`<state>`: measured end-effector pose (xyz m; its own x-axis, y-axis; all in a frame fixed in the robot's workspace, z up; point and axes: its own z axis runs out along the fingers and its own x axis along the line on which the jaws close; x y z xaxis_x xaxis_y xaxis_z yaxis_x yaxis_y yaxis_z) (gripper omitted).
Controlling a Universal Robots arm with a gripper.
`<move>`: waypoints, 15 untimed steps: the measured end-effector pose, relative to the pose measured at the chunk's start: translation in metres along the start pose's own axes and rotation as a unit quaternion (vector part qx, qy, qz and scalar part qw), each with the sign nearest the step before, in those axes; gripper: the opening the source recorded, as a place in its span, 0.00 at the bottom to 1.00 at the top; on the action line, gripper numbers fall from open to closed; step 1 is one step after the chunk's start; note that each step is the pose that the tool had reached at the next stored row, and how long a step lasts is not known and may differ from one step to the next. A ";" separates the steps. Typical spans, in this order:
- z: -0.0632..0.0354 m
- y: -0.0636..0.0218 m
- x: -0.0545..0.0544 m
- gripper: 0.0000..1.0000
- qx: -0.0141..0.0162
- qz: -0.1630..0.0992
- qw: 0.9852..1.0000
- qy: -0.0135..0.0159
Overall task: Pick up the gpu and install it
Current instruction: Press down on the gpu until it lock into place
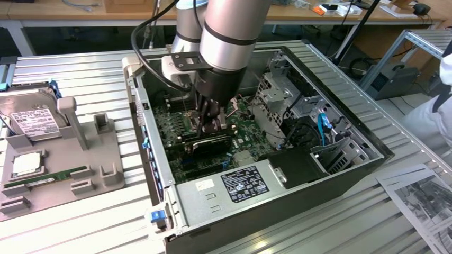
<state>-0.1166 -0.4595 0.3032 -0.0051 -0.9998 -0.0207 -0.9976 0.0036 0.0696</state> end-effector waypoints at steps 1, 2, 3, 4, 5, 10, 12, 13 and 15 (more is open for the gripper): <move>-0.0008 0.0001 0.000 0.11 0.000 0.000 1.000 0.000; -0.0016 0.0001 0.000 0.11 0.000 0.000 1.000 0.000; -0.0015 0.0001 0.000 0.11 0.000 0.000 1.000 0.000; -0.0015 0.0001 0.000 0.11 0.000 0.000 1.000 0.000; -0.0015 0.0001 0.000 0.11 0.000 0.000 1.000 0.000; -0.0016 0.0001 0.000 0.11 0.000 0.000 1.000 0.000; -0.0016 0.0001 0.000 0.11 0.000 0.000 1.000 0.000; -0.0016 0.0001 0.000 0.11 0.000 0.000 1.000 0.000; -0.0016 0.0001 0.000 0.11 0.000 0.000 1.000 0.000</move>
<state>-0.1166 -0.4595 0.3049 -0.0051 -0.9998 -0.0207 -0.9976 0.0036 0.0695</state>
